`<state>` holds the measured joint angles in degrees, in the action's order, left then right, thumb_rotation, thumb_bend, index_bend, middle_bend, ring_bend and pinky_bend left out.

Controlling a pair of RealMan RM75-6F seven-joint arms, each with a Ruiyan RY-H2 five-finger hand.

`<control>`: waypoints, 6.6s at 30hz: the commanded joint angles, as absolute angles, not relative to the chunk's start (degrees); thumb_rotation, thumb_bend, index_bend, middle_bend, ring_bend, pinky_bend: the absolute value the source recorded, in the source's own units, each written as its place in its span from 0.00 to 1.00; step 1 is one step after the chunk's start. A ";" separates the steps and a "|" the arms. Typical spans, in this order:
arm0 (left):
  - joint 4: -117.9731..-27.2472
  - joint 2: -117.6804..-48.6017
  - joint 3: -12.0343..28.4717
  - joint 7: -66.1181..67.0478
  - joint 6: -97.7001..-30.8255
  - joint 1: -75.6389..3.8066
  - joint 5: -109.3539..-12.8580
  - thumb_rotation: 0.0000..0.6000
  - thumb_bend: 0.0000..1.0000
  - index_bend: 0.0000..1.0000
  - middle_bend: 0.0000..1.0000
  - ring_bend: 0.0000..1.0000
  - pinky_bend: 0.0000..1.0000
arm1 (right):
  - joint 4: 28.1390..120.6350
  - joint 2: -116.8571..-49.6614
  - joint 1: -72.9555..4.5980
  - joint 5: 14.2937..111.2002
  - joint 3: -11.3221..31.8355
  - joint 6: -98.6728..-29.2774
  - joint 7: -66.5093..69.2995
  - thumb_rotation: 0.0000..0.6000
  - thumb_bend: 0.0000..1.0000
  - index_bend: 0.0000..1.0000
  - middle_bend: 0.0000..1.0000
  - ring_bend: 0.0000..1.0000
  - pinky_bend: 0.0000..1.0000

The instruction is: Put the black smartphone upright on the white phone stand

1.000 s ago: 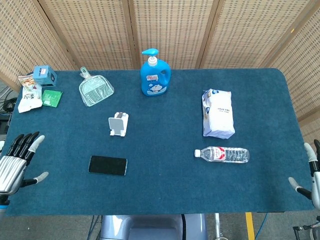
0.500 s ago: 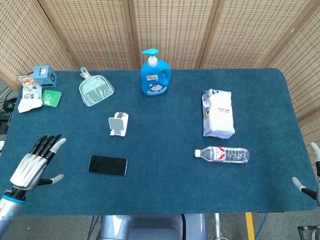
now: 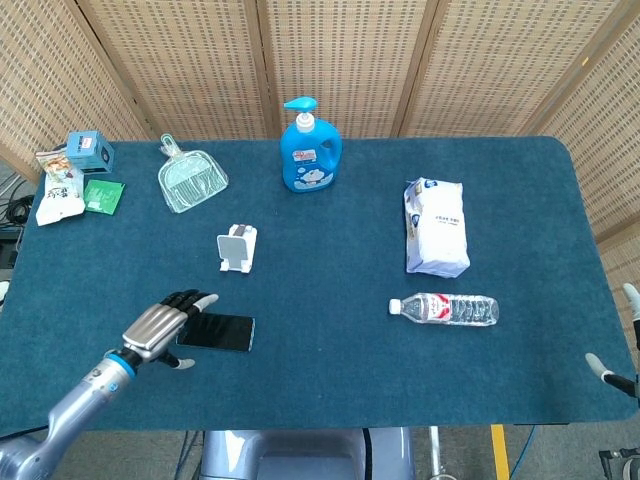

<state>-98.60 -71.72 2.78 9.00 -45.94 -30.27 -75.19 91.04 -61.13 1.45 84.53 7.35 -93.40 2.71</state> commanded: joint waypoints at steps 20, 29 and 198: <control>-91.99 -84.29 2.70 23.66 -49.14 -35.52 -56.91 1.00 0.04 0.15 0.22 0.18 0.16 | 90.65 -60.78 1.18 83.60 7.65 -92.49 4.33 1.00 0.00 0.00 0.00 0.00 0.00; -92.88 -85.79 1.81 28.19 -53.96 -35.22 -55.03 1.00 0.04 0.19 0.27 0.23 0.19 | 90.66 -60.68 1.23 83.48 7.70 -92.52 4.69 1.00 0.00 0.00 0.00 0.00 0.00; -11.82 -93.64 -19.05 6.21 -85.75 -58.43 -112.38 1.00 0.00 0.00 0.00 0.07 0.34 | 89.10 -61.26 -0.61 74.97 9.88 -85.75 3.66 1.00 0.00 0.00 0.00 0.00 0.00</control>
